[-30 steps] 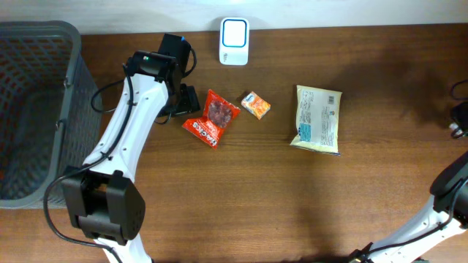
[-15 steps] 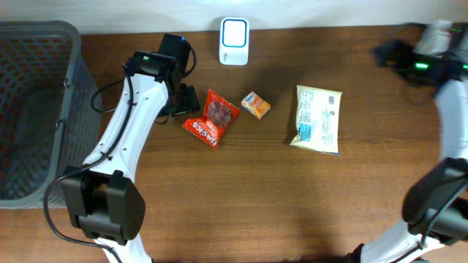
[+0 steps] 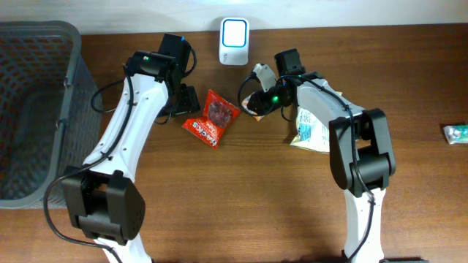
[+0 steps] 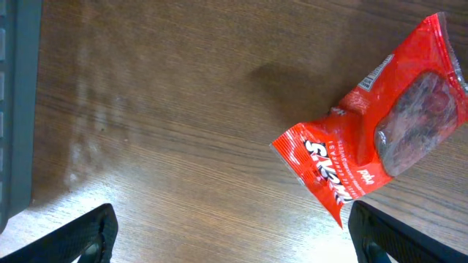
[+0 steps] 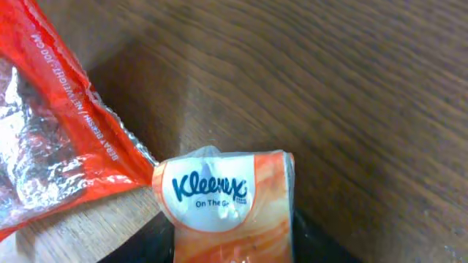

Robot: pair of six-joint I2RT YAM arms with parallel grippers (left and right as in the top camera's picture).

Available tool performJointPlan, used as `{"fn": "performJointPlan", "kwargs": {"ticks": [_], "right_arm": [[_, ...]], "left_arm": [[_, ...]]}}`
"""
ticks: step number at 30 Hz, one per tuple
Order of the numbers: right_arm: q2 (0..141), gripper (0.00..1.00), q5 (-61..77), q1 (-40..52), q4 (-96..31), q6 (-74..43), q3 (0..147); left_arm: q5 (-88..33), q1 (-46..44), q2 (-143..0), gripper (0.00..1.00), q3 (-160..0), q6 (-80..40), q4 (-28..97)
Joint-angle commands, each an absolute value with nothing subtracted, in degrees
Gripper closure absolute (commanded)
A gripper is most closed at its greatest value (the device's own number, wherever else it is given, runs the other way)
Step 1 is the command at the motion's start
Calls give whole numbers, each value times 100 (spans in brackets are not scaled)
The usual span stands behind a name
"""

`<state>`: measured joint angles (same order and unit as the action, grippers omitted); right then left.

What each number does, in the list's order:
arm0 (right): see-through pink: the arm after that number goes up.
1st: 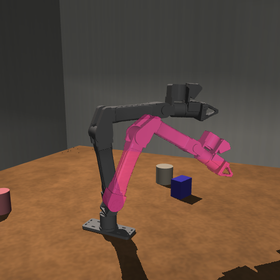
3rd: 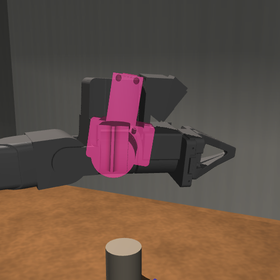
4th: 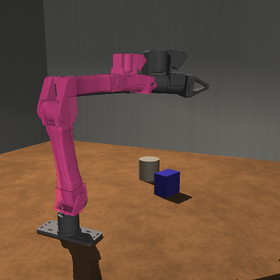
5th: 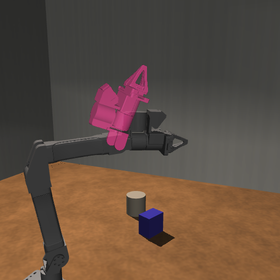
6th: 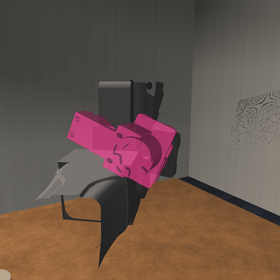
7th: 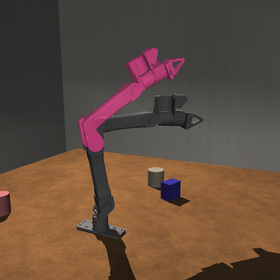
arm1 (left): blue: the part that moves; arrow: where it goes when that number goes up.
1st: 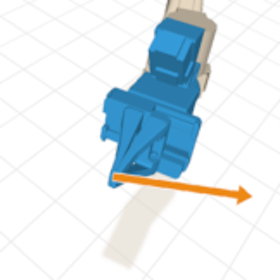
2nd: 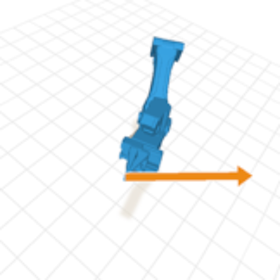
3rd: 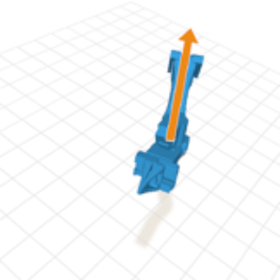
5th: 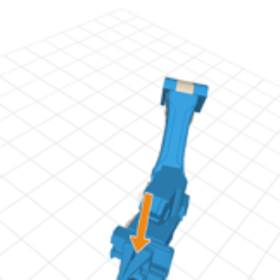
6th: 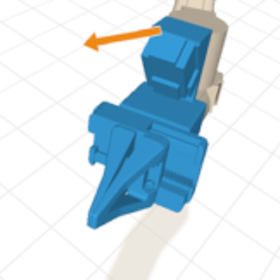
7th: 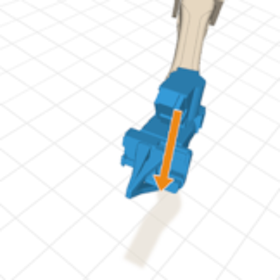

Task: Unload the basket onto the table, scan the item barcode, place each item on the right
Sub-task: 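Move the right gripper to the small orange tissue pack and grasp it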

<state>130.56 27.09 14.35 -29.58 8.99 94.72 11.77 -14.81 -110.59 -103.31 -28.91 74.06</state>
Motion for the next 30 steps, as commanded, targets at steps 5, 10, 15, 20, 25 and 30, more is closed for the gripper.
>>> {"fn": "performJointPlan", "kwargs": {"ticks": [5,10,15,20,25,30], "right_arm": [[12414,40,3975,1391,-3127,-1433,9485],[12348,34,2327,1350,-3686,-1562,9472],[12455,53,2333,1350,-3634,-1509,9094],[12680,53,2849,1347,-3100,-1505,8860],[12680,53,3527,1347,-2716,-1509,8860],[12689,53,3094,1347,-3087,-1507,8853]], "left_arm": [[1157,-1450,-11067,1,-10320,-2823,7402],[1157,-1450,-11067,1,-10320,-2823,7402],[1157,-1450,-11067,1,-10320,-2823,7402],[1157,-1450,-11067,1,-10320,-2823,7402],[1157,-1450,-11067,1,-10320,-2823,7402],[1157,-1450,-11067,1,-10320,-2823,7402]]}}
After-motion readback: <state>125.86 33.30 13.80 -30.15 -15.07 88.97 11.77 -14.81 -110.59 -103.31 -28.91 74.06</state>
